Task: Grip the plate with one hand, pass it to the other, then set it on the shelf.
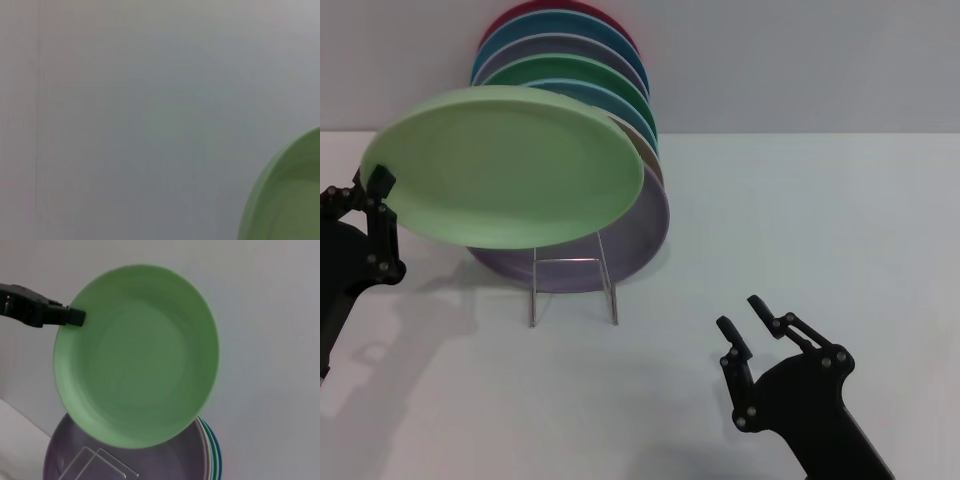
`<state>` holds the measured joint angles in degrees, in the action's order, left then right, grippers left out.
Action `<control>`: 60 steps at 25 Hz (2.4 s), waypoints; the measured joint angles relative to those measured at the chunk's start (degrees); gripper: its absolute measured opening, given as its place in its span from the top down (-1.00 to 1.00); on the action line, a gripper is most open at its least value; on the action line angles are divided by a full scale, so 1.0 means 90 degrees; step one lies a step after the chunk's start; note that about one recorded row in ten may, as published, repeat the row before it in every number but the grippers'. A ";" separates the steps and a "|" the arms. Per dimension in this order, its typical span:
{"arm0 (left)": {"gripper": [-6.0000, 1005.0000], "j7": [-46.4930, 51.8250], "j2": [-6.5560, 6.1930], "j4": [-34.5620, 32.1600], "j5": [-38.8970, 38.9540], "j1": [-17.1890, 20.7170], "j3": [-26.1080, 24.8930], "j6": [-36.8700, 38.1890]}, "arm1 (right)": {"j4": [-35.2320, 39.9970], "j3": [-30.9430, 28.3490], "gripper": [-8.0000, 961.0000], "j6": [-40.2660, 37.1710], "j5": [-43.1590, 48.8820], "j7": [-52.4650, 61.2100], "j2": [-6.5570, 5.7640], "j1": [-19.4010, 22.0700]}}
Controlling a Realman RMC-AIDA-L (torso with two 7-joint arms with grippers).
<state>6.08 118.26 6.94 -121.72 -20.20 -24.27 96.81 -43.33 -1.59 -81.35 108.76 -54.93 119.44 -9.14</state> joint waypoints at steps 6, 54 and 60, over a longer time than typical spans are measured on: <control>0.81 -0.0310 0.0003 -0.0059 -0.0034 -0.0028 0.0045 -0.0084 | 0.0058 -0.0093 0.40 -0.0033 -0.0008 -0.0033 -0.0005 0.0019; 0.64 -0.0959 0.0052 0.0091 -0.0025 0.0086 0.0602 -0.0945 | 0.0600 -0.0731 0.40 0.0337 -0.0014 0.0121 0.0008 -0.0359; 0.58 -0.0812 0.0040 0.0177 -0.0002 0.0579 0.0370 -0.0044 | 0.1038 -0.1134 0.40 0.0217 -0.0014 0.1154 -0.0015 -0.0521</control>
<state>-1.23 118.62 8.53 -121.74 -14.99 -20.94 96.41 -33.99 -11.80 -79.40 108.64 -44.55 119.31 -13.83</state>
